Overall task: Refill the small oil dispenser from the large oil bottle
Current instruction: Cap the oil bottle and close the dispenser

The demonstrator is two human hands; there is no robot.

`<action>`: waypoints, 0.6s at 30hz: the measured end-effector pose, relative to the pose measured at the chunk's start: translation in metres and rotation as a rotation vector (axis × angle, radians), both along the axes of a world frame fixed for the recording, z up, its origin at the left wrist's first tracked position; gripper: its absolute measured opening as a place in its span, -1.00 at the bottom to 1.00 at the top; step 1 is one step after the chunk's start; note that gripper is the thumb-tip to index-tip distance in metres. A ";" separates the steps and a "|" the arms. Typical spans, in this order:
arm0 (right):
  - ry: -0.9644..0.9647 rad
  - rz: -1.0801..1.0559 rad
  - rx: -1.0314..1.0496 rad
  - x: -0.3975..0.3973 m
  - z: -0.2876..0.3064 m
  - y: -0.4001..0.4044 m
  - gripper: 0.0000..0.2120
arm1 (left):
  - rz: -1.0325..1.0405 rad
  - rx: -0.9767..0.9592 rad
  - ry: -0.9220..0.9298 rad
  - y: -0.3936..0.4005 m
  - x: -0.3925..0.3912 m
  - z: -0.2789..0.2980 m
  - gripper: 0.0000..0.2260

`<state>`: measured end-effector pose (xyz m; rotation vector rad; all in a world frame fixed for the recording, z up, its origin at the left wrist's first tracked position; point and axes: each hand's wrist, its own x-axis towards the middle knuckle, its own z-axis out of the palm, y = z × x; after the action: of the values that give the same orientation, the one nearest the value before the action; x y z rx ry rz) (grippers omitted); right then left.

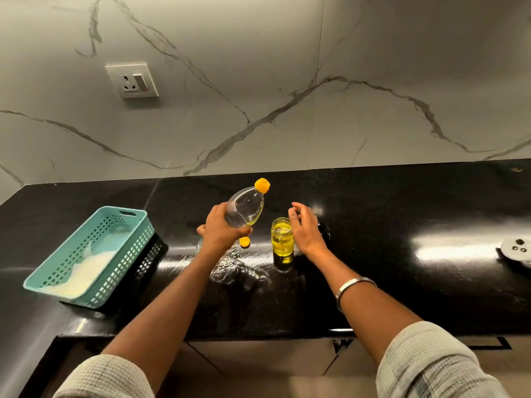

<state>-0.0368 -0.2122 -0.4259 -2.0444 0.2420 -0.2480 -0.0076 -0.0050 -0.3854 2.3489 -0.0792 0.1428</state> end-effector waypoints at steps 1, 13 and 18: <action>-0.042 -0.013 -0.053 0.000 0.003 0.001 -0.62 | -0.004 -0.048 0.004 0.001 0.000 0.000 -0.45; -0.274 0.317 -0.553 0.014 0.023 0.059 -0.70 | 0.064 -0.451 0.053 0.034 -0.007 -0.014 -0.41; -0.136 0.500 -0.604 0.014 0.016 0.090 -0.68 | 0.108 -0.487 0.034 0.046 -0.010 -0.020 -0.42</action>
<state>-0.0230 -0.1221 -0.4099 -2.5840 -0.4841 -0.1552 -0.0176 0.0408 -0.4051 1.8682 0.0910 0.1548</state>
